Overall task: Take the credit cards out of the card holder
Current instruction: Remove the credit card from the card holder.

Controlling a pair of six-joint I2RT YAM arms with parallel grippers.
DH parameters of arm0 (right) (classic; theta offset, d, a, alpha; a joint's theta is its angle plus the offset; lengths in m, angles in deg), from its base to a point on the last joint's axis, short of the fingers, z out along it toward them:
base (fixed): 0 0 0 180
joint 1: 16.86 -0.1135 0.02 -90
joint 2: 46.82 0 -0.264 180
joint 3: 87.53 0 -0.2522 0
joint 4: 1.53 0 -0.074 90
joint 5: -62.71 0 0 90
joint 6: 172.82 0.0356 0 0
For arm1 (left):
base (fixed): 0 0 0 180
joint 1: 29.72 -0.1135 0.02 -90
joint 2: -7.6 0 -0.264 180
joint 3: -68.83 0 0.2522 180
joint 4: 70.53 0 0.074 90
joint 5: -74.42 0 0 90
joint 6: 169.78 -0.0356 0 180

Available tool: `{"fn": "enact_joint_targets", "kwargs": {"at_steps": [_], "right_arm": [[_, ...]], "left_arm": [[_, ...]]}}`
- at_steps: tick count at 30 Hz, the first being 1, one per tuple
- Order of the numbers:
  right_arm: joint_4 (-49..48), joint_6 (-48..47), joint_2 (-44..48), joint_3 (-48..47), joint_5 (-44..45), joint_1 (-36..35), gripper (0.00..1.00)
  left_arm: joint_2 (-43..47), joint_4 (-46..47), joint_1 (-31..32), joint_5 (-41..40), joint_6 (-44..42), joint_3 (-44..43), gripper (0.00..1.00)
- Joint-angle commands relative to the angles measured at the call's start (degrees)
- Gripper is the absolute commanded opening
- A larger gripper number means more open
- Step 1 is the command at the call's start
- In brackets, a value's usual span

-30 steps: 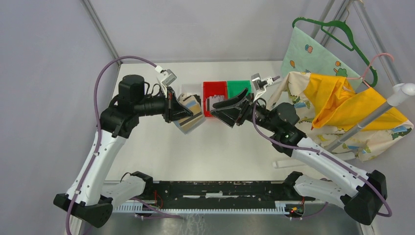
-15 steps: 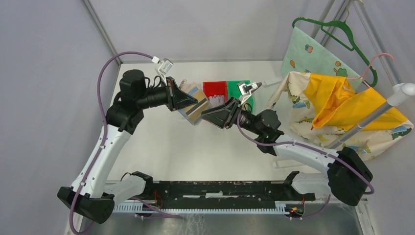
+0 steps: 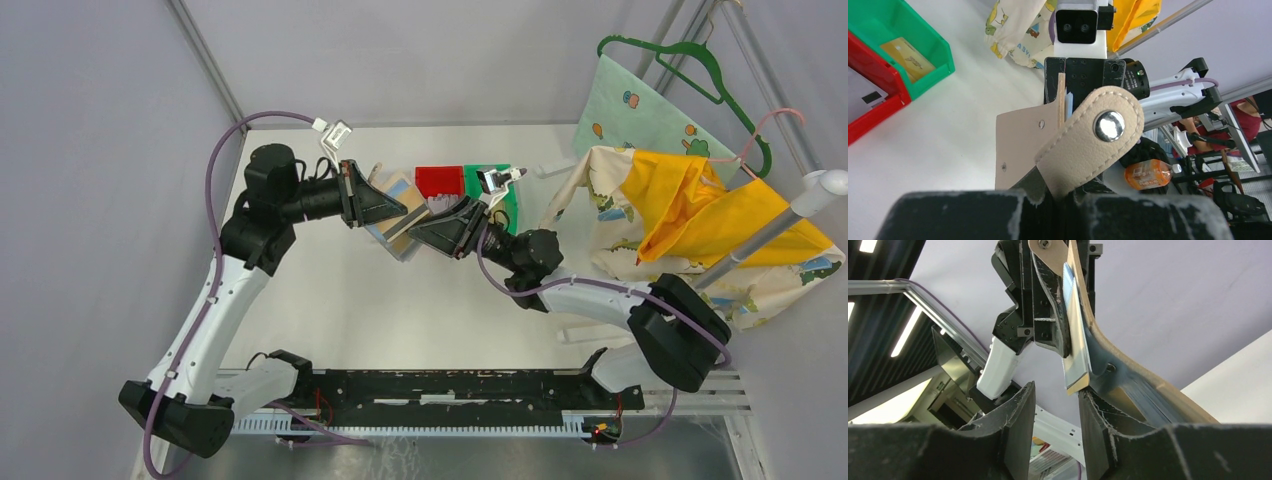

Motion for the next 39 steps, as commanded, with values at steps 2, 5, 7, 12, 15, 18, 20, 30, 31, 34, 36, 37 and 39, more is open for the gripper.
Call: {"fn": "enact_joint_targets", "kwargs": {"at_steps": [2, 5, 7, 12, 15, 18, 20, 30, 31, 34, 36, 37, 39], "right_arm": [[-11.96, 4.14, -1.40, -2.25, 0.53, -0.14, 0.39], [-12.73, 4.43, -2.16, -3.31, 0.40, -0.27, 0.31], [-13.13, 4.35, -2.76, -3.51, 0.28, -0.57, 0.26], [-15.69, 4.40, -3.51, -2.55, 2.14, -1.20, 0.06], [-17.72, 4.49, -3.02, -0.77, 3.62, -1.18, 0.00], [-17.60, 3.66, -2.37, 0.38, 3.62, -1.29, 0.00], [-17.42, 3.13, -1.98, 1.35, 3.93, -1.29, 0.00], [-16.42, 1.88, -1.27, 4.15, 4.24, -2.01, 0.00], [-16.01, 1.66, -1.07, 4.12, 4.14, -2.01, 0.00], [-14.74, 1.03, -0.56, 3.95, 4.08, -2.05, 0.00], [-14.73, 1.15, -0.64, 3.63, 4.05, -2.09, 0.01], [-14.79, 1.24, -0.77, 3.33, 3.88, -2.00, 0.08], [-14.74, 1.32, -0.96, 2.79, 4.09, -2.07, 0.28]], "left_arm": [[2.23, 4.43, -0.17, 3.59, 4.77, 1.26, 0.02], [2.17, 4.37, -0.15, 4.07, 5.53, 1.66, 0.02], [2.29, 4.17, -0.16, 4.41, 5.70, 1.68, 0.02], [2.52, 4.41, -0.15, 4.93, 6.84, 2.10, 0.05], [2.83, 3.82, -0.13, 5.02, 6.92, 2.52, 0.13], [3.20, 3.80, -0.21, 4.47, 7.47, 2.65, 0.16], [3.45, 4.13, -0.35, 3.67, 8.21, 2.86, 0.16], [3.33, 8.00, -1.19, 4.09, 11.23, 2.92, 0.15], [3.46, 7.95, -1.30, 4.07, 11.28, 2.91, 0.15], [3.55, 7.87, -1.36, 4.22, 11.03, 3.20, 0.15], [3.66, 8.03, -1.42, 4.25, 10.78, 3.72, 0.06], [3.78, 7.80, -1.37, 4.02, 10.38, 3.78, 0.02], [3.97, 7.28, -1.46, 3.47, 9.80, 3.71, 0.02]]}}
